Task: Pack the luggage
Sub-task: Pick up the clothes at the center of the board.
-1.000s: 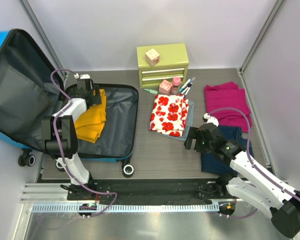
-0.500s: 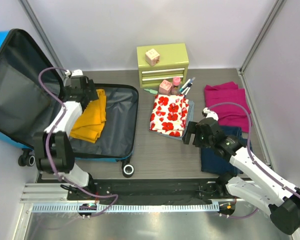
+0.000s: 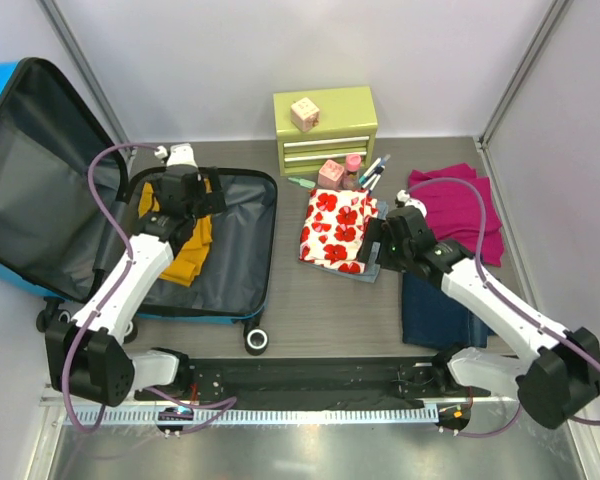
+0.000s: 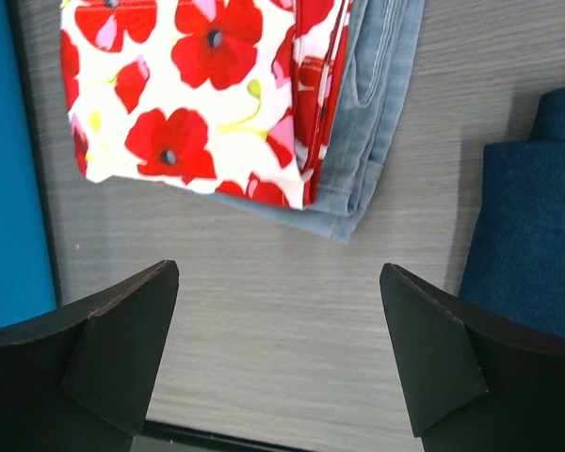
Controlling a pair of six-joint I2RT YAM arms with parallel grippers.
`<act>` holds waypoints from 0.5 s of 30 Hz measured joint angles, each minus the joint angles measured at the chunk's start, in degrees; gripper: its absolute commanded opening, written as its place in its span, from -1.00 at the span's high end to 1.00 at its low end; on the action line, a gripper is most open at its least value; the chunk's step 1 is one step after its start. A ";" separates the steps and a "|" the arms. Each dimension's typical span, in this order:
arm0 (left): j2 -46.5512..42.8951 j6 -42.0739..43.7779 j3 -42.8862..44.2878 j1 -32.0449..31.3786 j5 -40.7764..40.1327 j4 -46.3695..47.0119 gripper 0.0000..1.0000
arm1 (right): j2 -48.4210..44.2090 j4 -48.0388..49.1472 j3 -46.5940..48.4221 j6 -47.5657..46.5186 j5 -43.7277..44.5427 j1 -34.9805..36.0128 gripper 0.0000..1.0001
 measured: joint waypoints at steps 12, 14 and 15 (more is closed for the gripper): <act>0.00 -1.73 2.56 -0.52 3.87 -2.64 -0.99 | 17.81 13.57 0.42 1.16 -3.72 -3.39 -0.57; -0.33 -2.16 2.64 -0.57 5.01 -2.71 -0.97 | 20.65 14.73 0.59 1.18 -3.96 -3.39 -0.52; -0.28 -2.45 2.73 -0.68 5.53 -2.75 -0.97 | 21.90 15.02 0.81 1.14 -3.98 -3.39 -0.50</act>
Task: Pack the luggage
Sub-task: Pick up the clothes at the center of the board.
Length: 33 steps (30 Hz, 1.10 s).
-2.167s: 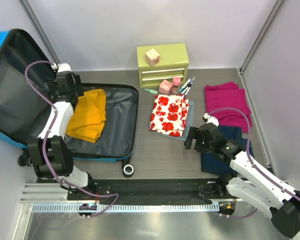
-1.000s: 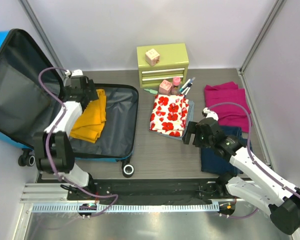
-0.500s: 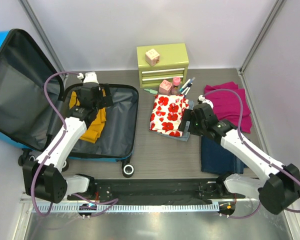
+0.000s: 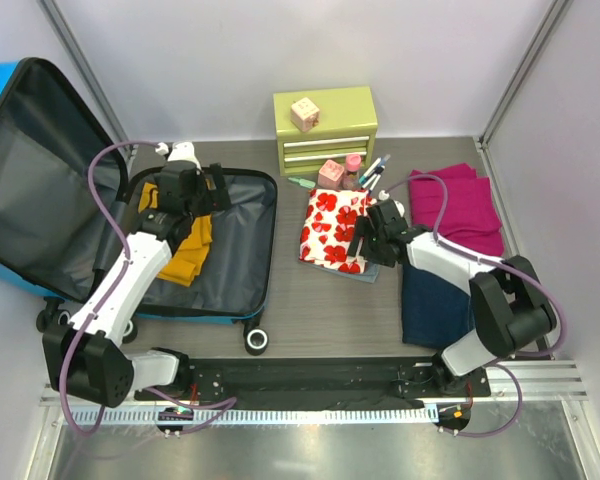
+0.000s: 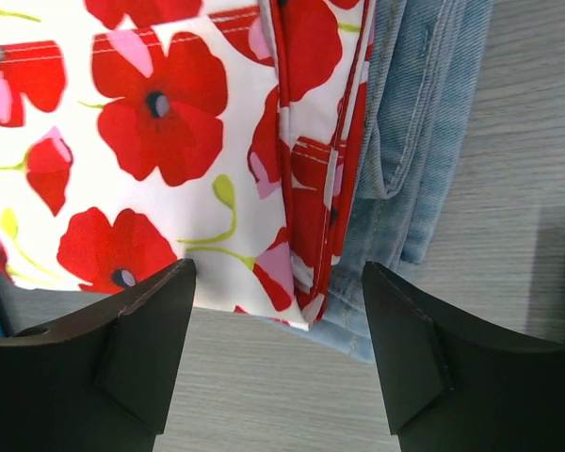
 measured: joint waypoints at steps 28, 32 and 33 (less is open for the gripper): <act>29.05 -10.34 32.50 -23.91 2.89 -7.76 -0.99 | 5.18 -12.83 9.92 -0.46 -3.15 -1.16 0.56; 35.98 -12.24 35.23 -23.69 7.19 -8.72 -0.98 | 5.18 -15.72 10.08 -0.04 -3.13 -1.22 0.56; 37.59 -12.63 35.56 -23.67 8.15 -8.90 -0.97 | 5.18 -16.26 10.08 0.09 -3.15 -1.22 0.56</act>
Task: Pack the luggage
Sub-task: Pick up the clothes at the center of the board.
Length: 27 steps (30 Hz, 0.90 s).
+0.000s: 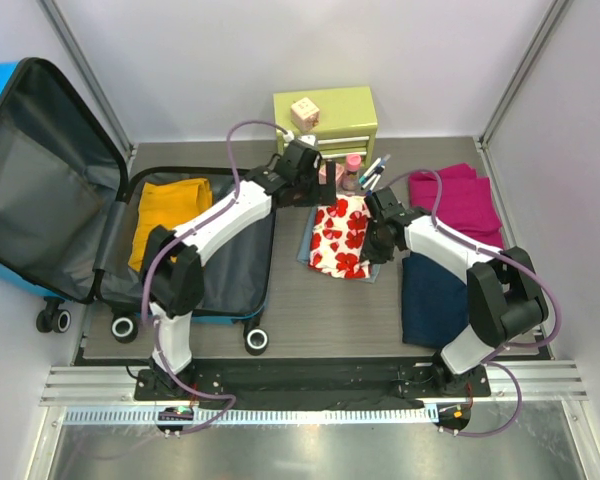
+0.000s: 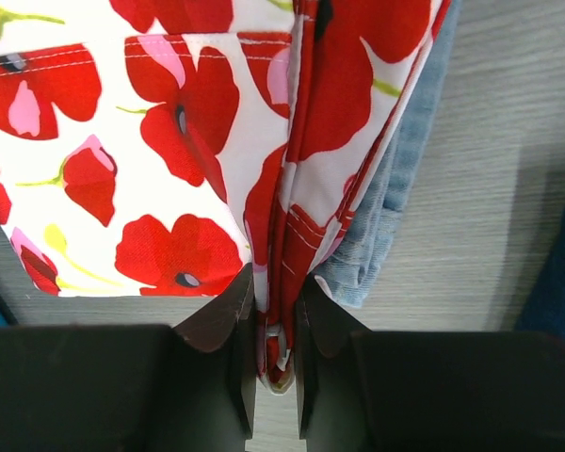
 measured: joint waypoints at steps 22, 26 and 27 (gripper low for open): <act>7.15 -6.19 -9.46 0.37 9.46 5.66 -0.58 | -0.26 -1.42 -3.10 1.07 0.09 -0.15 0.57; 8.50 -7.06 -9.62 0.39 10.38 7.32 -0.51 | -0.22 -1.42 -3.10 1.09 0.09 -0.15 0.57; 8.87 -7.23 -9.62 0.39 10.51 7.69 -0.48 | -0.20 -1.42 -3.10 1.07 0.07 -0.15 0.57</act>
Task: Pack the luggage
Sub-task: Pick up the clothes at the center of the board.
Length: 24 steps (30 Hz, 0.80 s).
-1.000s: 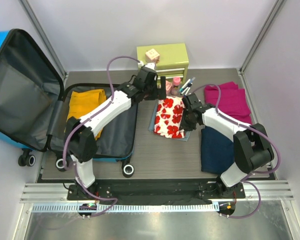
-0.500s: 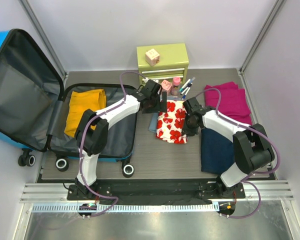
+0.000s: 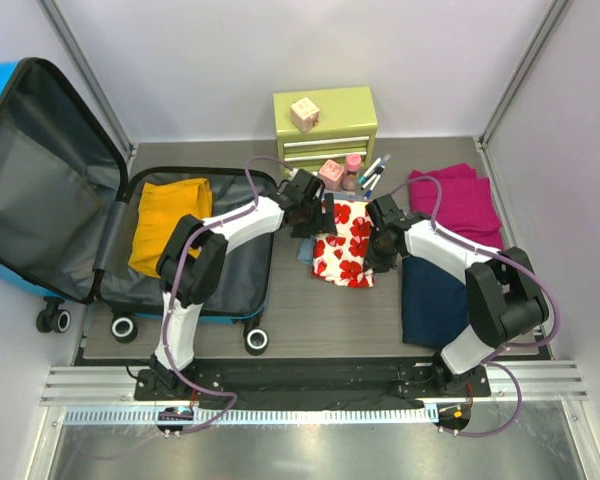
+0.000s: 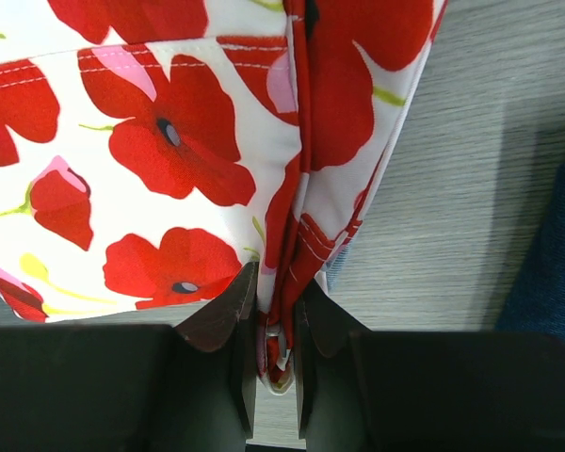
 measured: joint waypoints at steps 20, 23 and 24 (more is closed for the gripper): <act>2.36 -3.52 -1.75 0.09 1.70 5.46 -0.19 | 3.76 -0.98 2.14 -1.38 -1.11 -0.11 0.57; 2.47 -3.93 -1.75 -0.13 2.27 6.03 -0.05 | 3.93 -1.09 2.29 -1.46 -1.18 -0.11 0.57; 2.54 -4.15 -1.75 -0.24 2.43 6.25 -0.04 | 4.02 -1.18 2.38 -1.46 -1.20 -0.11 0.57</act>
